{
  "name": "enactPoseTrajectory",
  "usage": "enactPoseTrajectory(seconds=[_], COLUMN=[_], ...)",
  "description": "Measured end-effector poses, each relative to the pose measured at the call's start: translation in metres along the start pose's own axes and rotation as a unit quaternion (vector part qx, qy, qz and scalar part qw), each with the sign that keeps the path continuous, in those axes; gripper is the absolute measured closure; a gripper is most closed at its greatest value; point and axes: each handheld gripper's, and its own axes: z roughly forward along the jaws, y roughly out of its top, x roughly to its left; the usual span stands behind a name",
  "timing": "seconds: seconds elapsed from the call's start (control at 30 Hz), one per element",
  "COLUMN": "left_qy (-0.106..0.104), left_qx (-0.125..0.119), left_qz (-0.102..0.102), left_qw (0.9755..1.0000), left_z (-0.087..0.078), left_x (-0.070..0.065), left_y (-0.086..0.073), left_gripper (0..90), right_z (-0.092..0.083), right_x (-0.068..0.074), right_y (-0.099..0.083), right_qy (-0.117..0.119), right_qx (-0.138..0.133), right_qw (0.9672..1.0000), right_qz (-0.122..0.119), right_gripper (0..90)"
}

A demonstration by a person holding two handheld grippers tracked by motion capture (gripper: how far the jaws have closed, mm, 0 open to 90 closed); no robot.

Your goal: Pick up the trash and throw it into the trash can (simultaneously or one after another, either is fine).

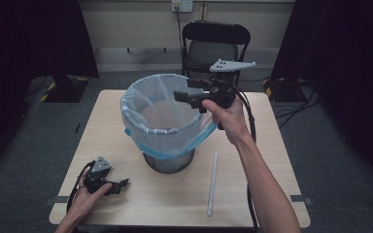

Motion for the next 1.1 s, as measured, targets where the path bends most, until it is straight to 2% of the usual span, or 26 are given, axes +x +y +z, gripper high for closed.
enactPoseTrajectory(seconds=[0.13,0.37,0.67,0.8,0.93,1.1], left_qy=[0.001,0.000,0.000,0.001,0.001,0.000], left_qx=[0.001,0.001,0.000,0.001,0.001,-0.001], left_qz=[0.001,0.001,-0.001,0.001,0.001,-0.001], left_qw=[1.0000,1.0000,1.0000,1.0000,1.0000,1.0000], left_z=[0.000,0.000,0.000,0.000,0.000,0.000], left_x=[0.000,0.000,0.000,0.000,0.000,0.000], left_y=[0.000,0.000,0.000,0.000,0.000,0.000], left_gripper=[7.8,7.8,7.8,7.8,7.8,7.7], right_z=[-0.009,-0.026,-0.046,-0.054,-0.064,-0.080], right_x=[0.005,0.007,0.021,0.028,0.034,0.039], right_y=[-0.002,-0.007,-0.018,-0.026,-0.034,-0.046], right_qy=[-0.003,-0.014,-0.002,-0.010,-0.018,-0.035], right_qx=[0.006,0.000,-0.001,0.008,0.021,0.022], right_qw=[1.0000,0.9999,0.9998,0.9996,0.9994,0.9990], right_qz=[-0.007,-0.007,-0.019,-0.027,-0.022,-0.019], right_gripper=[28.1,28.4,28.4,27.5,27.1,26.5])
